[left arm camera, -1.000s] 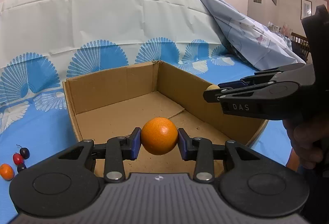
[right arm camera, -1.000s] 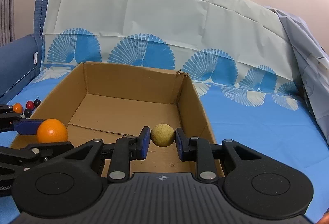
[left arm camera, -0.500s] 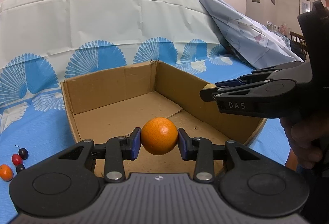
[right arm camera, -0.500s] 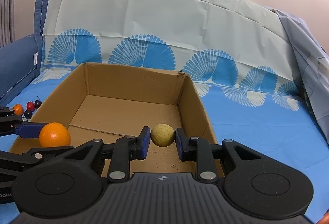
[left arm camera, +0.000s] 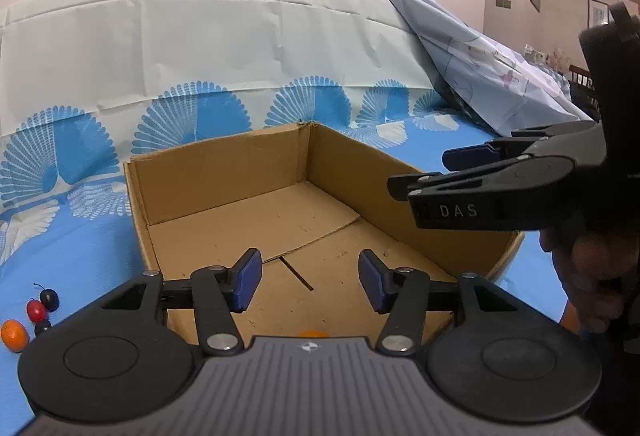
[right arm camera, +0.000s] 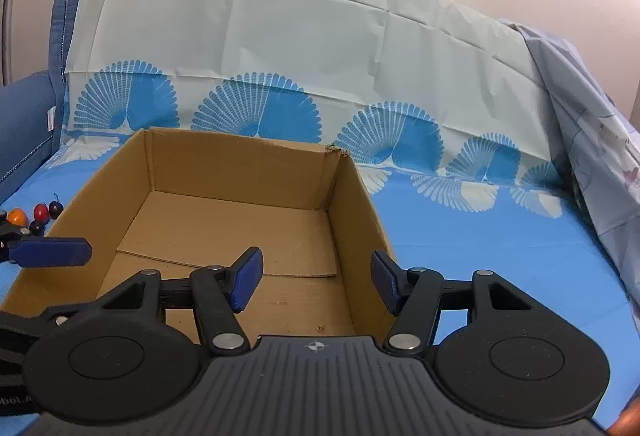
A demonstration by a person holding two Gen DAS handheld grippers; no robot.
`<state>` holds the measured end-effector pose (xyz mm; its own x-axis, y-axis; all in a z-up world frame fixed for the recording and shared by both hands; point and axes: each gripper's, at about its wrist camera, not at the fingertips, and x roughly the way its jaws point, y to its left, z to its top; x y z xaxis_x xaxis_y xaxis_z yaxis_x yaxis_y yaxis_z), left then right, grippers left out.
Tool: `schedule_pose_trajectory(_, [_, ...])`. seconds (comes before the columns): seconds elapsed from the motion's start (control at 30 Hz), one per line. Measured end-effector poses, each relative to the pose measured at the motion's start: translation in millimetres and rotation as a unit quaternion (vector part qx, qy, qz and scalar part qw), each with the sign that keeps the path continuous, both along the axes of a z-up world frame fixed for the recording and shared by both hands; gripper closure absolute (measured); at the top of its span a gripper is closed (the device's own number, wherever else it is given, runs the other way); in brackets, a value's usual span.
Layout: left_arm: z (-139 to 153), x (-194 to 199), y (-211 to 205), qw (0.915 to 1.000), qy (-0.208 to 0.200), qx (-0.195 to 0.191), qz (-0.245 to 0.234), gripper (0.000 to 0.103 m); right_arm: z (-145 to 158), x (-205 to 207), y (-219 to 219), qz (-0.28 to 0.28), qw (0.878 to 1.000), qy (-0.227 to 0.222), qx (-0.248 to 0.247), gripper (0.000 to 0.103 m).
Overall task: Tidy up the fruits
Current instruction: 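Open both tools to drop the fruits into the box, then move both open tools back toward the remaining fruits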
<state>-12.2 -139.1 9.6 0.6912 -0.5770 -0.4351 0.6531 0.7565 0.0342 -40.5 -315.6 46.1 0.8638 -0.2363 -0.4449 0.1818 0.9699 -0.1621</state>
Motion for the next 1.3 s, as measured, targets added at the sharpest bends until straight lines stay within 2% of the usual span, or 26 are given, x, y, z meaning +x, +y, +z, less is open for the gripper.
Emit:
schedule_pose_trajectory(0.17, [3, -4, 7, 0.9996, -0.020, -0.015, 0.014, 0.044, 3, -4, -4, -0.008, 1.000, -0.022, 0.021, 0.040])
schedule_pose_trajectory(0.27, [6, -5, 14, 0.9987, -0.037, -0.026, 0.025, 0.044, 8, -8, -5, -0.026, 0.998, -0.046, 0.028, 0.032])
schedule_pose_trajectory(0.33, [7, -8, 18, 0.9975, -0.051, -0.027, 0.040, 0.044, 10, -10, -5, -0.039, 0.997, -0.061, 0.030, 0.021])
schedule_pose_trajectory(0.47, [14, -18, 28, 0.9953, -0.076, -0.027, 0.054, 0.044, 16, -16, -5, -0.057, 0.993, -0.092, 0.038, 0.015])
schedule_pose_trajectory(0.53, [17, -22, 33, 0.9951, -0.079, -0.024, 0.055, 0.044, 16, -18, -4, -0.061, 0.993, -0.093, 0.042, 0.014])
schedule_pose_trajectory(0.63, [16, -26, 37, 0.9957, -0.081, 0.002, 0.044, 0.044, 19, -23, 1, -0.050, 0.993, -0.099, 0.050, 0.014])
schedule_pose_trajectory(0.7, [16, -26, 42, 0.9972, -0.066, 0.016, 0.031, 0.049, 21, -28, 7, -0.036, 0.993, -0.104, 0.050, 0.014])
schedule_pose_trajectory(0.77, [19, -26, 48, 0.9982, -0.055, 0.010, 0.021, 0.064, 24, -32, 12, -0.025, 0.992, -0.108, 0.055, 0.015])
schedule_pose_trajectory(0.8, [22, -27, 52, 0.9986, -0.052, 0.005, 0.013, 0.065, 25, -34, 13, -0.022, 0.992, -0.110, 0.057, 0.015])
schedule_pose_trajectory(0.87, [31, -27, 63, 0.9990, -0.037, -0.011, -0.021, 0.084, 27, -39, 16, -0.021, 0.991, -0.114, 0.058, 0.016])
schedule_pose_trajectory(0.97, [49, -26, 79, 0.9974, -0.048, 0.006, -0.054, 0.086, 29, -45, 19, -0.022, 0.991, -0.118, 0.064, 0.027])
schedule_pose_trajectory(1.03, [62, -18, 97, 0.9967, -0.051, 0.015, -0.062, 0.087, 30, -47, 20, -0.016, 0.990, -0.115, 0.076, 0.047])
schedule_pose_trajectory(1.07, [67, -12, 108, 0.9970, -0.050, 0.015, -0.057, 0.087, 31, -47, 21, -0.011, 0.990, -0.113, 0.084, 0.052])
schedule_pose_trajectory(1.13, [69, 4, 130, 0.9988, -0.035, 0.014, -0.032, 0.086, 32, -48, 24, 0.001, 0.989, -0.113, 0.096, 0.067])
schedule_pose_trajectory(1.2, [58, 17, 151, 0.9999, -0.005, 0.009, 0.011, 0.086, 32, -48, 30, 0.010, 0.989, -0.111, 0.098, 0.071])
schedule_pose_trajectory(1.27, [48, 33, 166, 0.9962, 0.051, 0.005, 0.071, 0.087, 31, -49, 39, 0.023, 0.989, -0.108, 0.100, 0.071])
schedule_pose_trajectory(1.3, [50, 35, 174, 0.9940, 0.046, -0.013, 0.098, 0.087, 30, -48, 44, 0.031, 0.989, -0.106, 0.101, 0.071])
